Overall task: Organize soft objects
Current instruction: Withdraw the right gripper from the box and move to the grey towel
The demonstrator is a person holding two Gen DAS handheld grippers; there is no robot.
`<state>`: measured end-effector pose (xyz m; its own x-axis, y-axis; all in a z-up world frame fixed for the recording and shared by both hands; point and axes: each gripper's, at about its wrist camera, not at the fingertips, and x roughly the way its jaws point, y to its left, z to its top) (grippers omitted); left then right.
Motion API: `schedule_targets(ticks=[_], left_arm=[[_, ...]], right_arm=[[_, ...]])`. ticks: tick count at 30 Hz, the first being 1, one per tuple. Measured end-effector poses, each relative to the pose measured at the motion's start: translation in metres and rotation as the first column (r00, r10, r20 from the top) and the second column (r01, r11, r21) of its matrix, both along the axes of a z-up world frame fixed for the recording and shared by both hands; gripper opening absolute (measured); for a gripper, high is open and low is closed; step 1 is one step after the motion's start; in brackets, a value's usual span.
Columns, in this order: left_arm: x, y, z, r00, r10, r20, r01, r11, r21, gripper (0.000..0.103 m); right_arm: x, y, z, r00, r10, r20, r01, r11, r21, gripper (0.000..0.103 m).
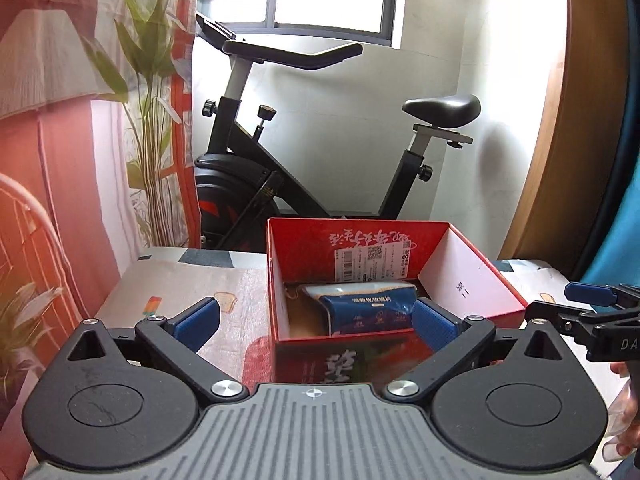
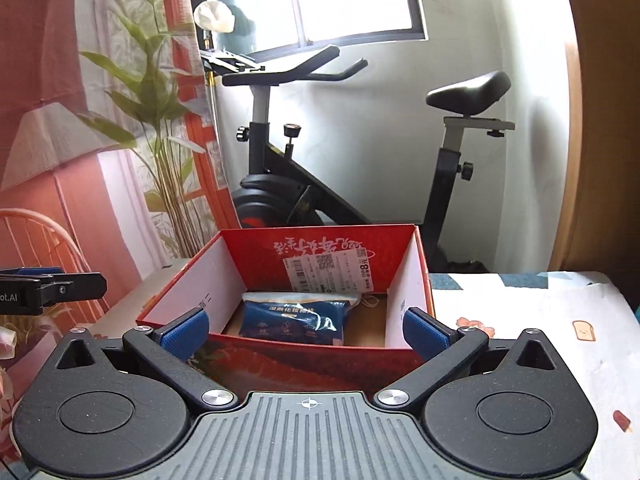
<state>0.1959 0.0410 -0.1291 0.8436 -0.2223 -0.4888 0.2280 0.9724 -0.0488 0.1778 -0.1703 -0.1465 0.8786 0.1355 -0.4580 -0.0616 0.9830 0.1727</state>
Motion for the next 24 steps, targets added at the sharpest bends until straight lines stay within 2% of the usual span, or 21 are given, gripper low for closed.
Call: schedule_targets(ticks=[7, 12, 16, 24], left_arm=[[-0.043, 0.008, -0.026, 1.0, -0.014, -0.003, 0.014, 1.0, -0.024, 0.103], [-0.061, 0.015, -0.052, 0.999, -0.01, -0.04, 0.008, 0.999, -0.046, 0.103], [-0.068, 0.02, -0.072, 0.997, 0.002, -0.077, -0.005, 0.999, -0.04, 0.103], [-0.08, 0.021, -0.106, 0.988, 0.003, -0.155, -0.011, 0.999, -0.052, 0.103]], right_arm=[[-0.05, 0.009, -0.018, 0.999, 0.001, 0.046, 0.0, 1.0, -0.009, 0.103], [-0.082, 0.013, -0.041, 0.997, -0.005, 0.074, 0.007, 1.0, -0.024, 0.103], [-0.091, 0.025, -0.066, 0.999, 0.032, 0.022, -0.03, 0.996, -0.09, 0.103], [-0.108, 0.043, -0.102, 0.998, 0.04, -0.046, -0.046, 0.992, -0.12, 0.103]])
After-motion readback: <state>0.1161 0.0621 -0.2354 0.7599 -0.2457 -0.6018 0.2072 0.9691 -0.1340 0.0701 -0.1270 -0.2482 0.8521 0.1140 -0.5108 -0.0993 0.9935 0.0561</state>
